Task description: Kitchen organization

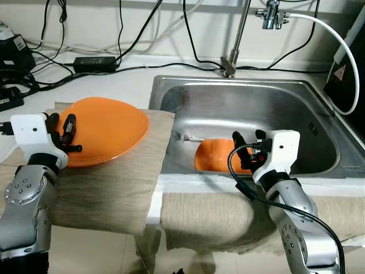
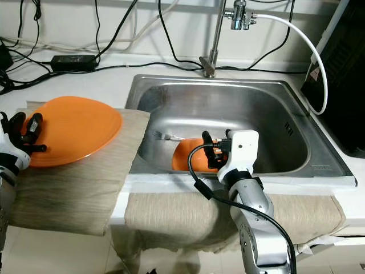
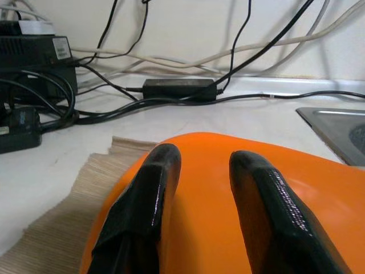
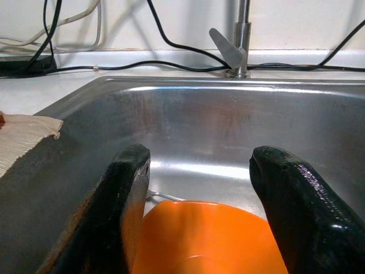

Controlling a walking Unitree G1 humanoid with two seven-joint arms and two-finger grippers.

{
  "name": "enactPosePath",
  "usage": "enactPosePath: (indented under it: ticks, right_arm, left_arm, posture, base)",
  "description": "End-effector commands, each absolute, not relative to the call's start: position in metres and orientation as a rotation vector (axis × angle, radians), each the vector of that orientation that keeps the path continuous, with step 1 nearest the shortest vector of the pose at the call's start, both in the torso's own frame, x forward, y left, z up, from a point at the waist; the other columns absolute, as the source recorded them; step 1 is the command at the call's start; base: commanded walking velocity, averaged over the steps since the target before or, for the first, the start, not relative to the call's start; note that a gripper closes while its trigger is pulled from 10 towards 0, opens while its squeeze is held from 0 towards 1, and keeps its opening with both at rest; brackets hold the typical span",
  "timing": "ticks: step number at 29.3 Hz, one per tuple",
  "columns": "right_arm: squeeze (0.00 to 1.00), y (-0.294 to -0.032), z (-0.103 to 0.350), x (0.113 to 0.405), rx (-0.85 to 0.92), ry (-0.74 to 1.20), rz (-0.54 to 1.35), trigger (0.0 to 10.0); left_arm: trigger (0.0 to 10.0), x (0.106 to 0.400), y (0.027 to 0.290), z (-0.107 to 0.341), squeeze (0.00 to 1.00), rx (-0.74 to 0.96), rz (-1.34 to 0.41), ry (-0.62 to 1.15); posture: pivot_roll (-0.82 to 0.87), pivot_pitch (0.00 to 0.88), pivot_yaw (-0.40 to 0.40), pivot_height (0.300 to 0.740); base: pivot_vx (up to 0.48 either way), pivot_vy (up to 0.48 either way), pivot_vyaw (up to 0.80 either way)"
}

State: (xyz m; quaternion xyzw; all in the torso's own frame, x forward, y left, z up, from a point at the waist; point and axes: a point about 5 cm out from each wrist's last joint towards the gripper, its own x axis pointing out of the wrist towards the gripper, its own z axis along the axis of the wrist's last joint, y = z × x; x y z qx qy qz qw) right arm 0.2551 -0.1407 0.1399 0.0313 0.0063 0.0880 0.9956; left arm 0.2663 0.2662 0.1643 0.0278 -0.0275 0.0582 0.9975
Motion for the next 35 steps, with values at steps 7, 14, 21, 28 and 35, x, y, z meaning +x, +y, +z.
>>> enactPosePath:
  ticks: [7, 14, 21, 28, 35]
  right_arm:
    - [0.0, -0.14, 0.142, 0.258, 0.057, 0.005, 0.177, 10.0]
    - [0.0, -0.138, 0.143, 0.26, 0.064, 0.012, 0.191, 10.0]
    - [0.0, -0.136, 0.147, 0.264, 0.128, 0.017, 0.212, 10.0]
    - [0.0, -0.138, 0.156, 0.28, 0.27, 0.042, 0.229, 10.0]
    - [0.0, -0.135, 0.168, 0.296, 0.318, 0.036, 0.273, 10.0]
  left_arm:
    - [10.0, 0.267, 0.267, 0.152, 0.0, 0.054, 0.105, 0.006]
    - [10.0, 0.266, 0.273, 0.146, 0.0, 0.052, 0.12, 0.027]
    - [10.0, 0.262, 0.285, 0.131, 0.0, 0.055, 0.142, 0.102]
    - [10.0, 0.255, 0.298, 0.113, 0.0, 0.053, 0.168, 0.19]
    - [10.0, 0.252, 0.295, 0.104, 0.0, 0.062, 0.146, 0.224]
  posture:
    - [0.09, 0.0, 0.014, 0.74]
    - [0.09, 0.0, 0.012, 0.74]
    - [0.09, 0.0, 0.011, 0.74]
    - [0.1, 0.0, 0.005, 0.74]
    - [0.11, 0.0, 0.001, 0.74]
  base:
    - [0.0, 0.0, 0.0]
    - [0.0, 0.0, 0.0]
    - [0.0, 0.0, 0.0]
    - [0.0, 0.0, 0.0]
    - [0.0, 0.0, 0.0]
